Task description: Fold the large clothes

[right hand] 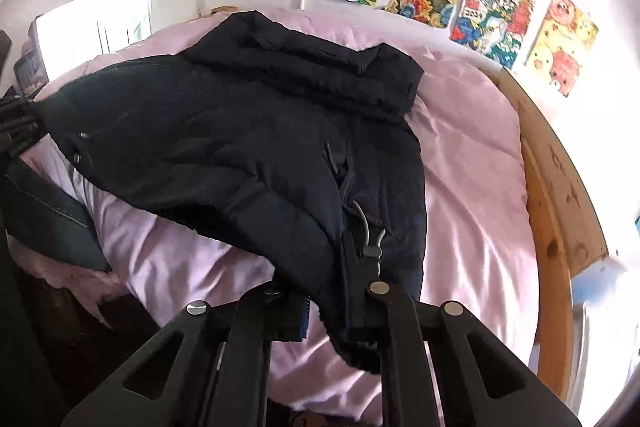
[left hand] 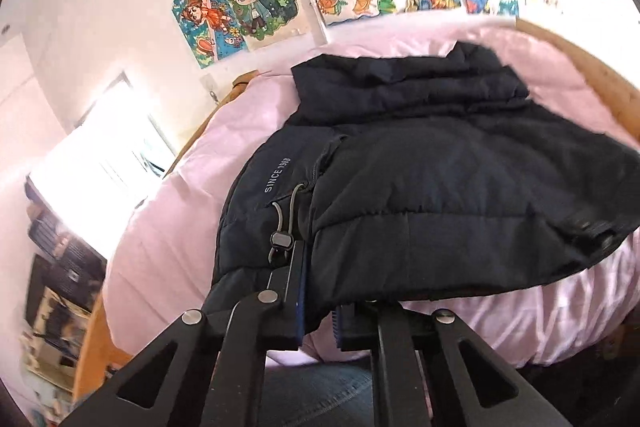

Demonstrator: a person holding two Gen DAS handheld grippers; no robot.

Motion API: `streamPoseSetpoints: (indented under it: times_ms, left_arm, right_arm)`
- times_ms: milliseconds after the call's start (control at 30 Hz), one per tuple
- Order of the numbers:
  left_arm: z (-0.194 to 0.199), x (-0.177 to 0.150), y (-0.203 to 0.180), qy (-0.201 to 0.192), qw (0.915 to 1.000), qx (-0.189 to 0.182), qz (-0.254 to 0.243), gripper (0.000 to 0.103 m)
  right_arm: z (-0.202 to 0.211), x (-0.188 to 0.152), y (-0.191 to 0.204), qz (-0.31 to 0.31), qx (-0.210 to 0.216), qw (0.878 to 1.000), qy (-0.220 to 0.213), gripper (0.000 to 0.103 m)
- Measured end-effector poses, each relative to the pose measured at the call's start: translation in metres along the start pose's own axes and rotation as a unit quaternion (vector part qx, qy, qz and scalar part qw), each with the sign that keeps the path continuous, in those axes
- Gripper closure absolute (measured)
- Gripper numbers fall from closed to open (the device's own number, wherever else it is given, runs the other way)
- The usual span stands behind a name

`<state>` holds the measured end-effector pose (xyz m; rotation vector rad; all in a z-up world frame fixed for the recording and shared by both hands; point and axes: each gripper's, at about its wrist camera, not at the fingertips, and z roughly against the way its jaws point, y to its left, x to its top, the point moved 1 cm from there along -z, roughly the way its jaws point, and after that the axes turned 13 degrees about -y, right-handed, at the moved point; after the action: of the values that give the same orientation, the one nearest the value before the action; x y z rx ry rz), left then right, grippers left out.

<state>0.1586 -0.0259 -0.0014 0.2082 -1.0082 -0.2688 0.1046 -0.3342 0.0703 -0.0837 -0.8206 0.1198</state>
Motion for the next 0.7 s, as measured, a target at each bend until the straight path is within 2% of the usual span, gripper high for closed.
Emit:
streamPoseSetpoints:
  times_ms: [133, 333, 400, 567, 700]
  left_arm:
    - [0.03, -0.003, 0.002, -0.019, 0.9996, -0.023, -0.001, 0.094]
    - [0.074, -0.001, 0.019, -0.049, 0.9968, -0.049, -0.039, 0.095]
    - [0.078, 0.003, 0.023, -0.052, 0.996, -0.054, -0.048, 0.095]
    - [0.067, 0.028, 0.036, -0.047, 0.9949, -0.084, -0.029, 0.095]
    - [0.061, 0.064, 0.033, -0.078, 0.9928, -0.075, -0.052, 0.095]
  right_arm:
    - [0.025, -0.001, -0.004, -0.004, -0.011, 1.0, -0.023, 0.095]
    - [0.078, -0.007, -0.02, -0.05, 0.011, 0.998, -0.038, 0.095]
    - [0.083, -0.005, -0.022, -0.05, 0.015, 0.998, -0.038, 0.095]
    - [0.079, 0.01, -0.038, -0.056, 0.028, 0.997, -0.039, 0.096]
    - [0.075, 0.035, -0.045, -0.032, 0.025, 0.998, -0.052, 0.096]
